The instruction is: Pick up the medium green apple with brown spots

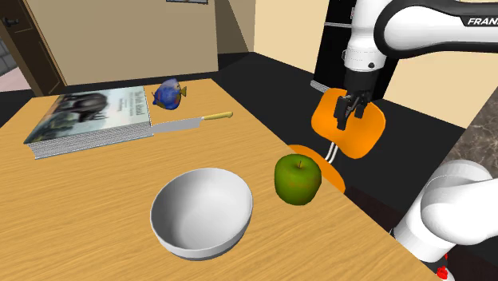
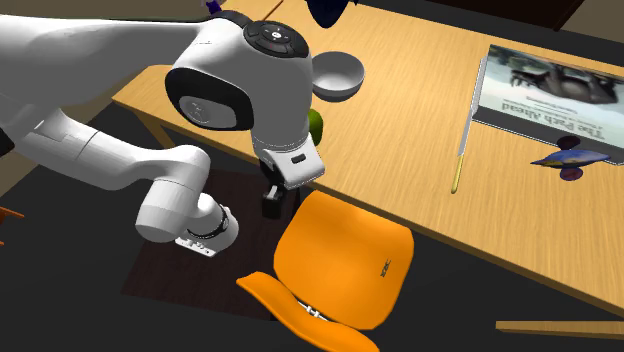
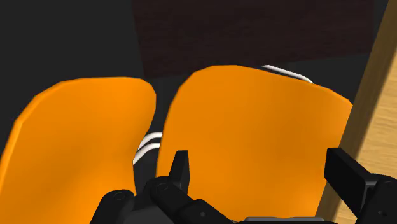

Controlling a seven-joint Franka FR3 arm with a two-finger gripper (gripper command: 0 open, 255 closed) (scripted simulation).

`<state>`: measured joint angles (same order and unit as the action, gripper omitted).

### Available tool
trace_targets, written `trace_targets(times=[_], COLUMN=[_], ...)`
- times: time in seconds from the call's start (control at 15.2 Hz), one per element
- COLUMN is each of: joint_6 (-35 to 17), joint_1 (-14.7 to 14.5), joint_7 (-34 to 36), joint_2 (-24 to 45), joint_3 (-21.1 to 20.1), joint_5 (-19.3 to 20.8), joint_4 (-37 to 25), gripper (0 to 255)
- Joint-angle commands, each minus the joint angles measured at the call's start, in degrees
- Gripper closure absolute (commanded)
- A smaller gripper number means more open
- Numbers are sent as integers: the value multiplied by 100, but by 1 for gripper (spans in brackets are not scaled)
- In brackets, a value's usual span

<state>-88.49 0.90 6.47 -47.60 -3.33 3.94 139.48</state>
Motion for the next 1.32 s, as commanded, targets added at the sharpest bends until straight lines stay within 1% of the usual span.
trace_targets(times=[0.0, 0.33, 0.59, 0.92, 1.25], joint_6=[0, 318, 447, 454, 313], joint_1=[0, -17, 9, 109, 288], joint_7=[0, 1233, 2240, 3502, 4757], joint_2=[0, -100, -26, 237, 668], joint_3=[0, -588, -1061, -1647, -2227], joint_5=[0, -822, -1480, -2237, -2857], joint_4=[0, -123, -349, -776, -1353], gripper=[0, 0, 0, 0, 0])
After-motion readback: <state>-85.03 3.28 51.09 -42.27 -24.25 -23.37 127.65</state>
